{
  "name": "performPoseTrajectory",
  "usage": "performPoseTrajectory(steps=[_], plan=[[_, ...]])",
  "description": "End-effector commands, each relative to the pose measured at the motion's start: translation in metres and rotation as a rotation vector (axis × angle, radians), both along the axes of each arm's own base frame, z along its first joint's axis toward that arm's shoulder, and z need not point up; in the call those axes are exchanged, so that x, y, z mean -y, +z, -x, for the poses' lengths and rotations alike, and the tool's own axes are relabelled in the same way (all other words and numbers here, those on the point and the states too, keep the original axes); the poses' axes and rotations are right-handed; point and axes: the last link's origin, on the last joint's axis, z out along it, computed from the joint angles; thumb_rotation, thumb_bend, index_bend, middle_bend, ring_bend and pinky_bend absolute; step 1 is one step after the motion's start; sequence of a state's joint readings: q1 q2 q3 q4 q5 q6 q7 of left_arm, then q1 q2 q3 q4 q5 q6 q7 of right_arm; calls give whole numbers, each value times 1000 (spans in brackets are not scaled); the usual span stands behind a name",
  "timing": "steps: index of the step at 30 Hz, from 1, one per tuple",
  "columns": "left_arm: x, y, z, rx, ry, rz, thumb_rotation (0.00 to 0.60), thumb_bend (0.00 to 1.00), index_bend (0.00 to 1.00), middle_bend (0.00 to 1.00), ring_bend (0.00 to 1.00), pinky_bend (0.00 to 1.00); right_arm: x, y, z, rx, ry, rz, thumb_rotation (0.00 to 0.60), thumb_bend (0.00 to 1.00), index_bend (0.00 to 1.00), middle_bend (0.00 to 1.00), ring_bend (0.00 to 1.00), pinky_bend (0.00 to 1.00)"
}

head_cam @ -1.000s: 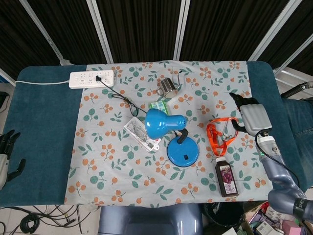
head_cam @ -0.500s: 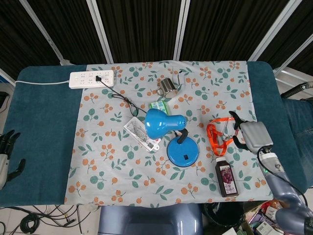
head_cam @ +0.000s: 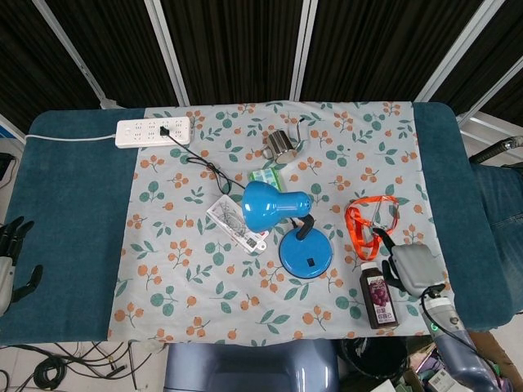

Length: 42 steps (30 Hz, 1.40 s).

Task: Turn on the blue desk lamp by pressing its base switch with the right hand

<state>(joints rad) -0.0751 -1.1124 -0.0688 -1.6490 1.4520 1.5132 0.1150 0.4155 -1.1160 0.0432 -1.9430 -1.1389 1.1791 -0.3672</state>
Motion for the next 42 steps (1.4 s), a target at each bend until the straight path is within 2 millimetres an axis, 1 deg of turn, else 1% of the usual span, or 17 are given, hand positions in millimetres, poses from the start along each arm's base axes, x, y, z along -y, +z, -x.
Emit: performPoseTrajectory(steps=[1, 8, 12, 18, 25, 34, 42], plan=[[0, 0, 0, 1, 0, 0, 600, 390, 88, 50, 67, 0, -8, -18, -9, 7, 18, -30, 600, 620, 127, 928, 986, 913], [-1, 1, 1, 2, 4, 1, 600, 390, 88, 50, 67, 0, -9, -48, -22, 24, 24, -78, 600, 630, 128, 943, 998, 920], [-1, 1, 1, 2, 5, 2, 600, 390, 88, 50, 67, 0, -9, -61, -27, 26, 31, -100, 600, 630, 129, 945, 1000, 921], [-1, 1, 1, 0, 8, 2, 600, 390, 87, 50, 67, 0, -16, -82, -36, 38, 37, -150, 600, 630, 130, 945, 1000, 921], [-1, 1, 1, -2, 6, 2, 600, 391, 87, 50, 67, 0, -19, -101, -43, 47, 48, -184, 600, 630, 136, 946, 1000, 921], [-1, 1, 1, -2, 9, 2, 600, 391, 87, 50, 67, 0, -19, -110, -40, 33, 39, -191, 600, 630, 183, 946, 1000, 921], [-1, 2, 1, -2, 10, 2, 600, 390, 87, 50, 67, 0, -17, -114, -40, 26, 36, -193, 600, 630, 187, 945, 1000, 921]])
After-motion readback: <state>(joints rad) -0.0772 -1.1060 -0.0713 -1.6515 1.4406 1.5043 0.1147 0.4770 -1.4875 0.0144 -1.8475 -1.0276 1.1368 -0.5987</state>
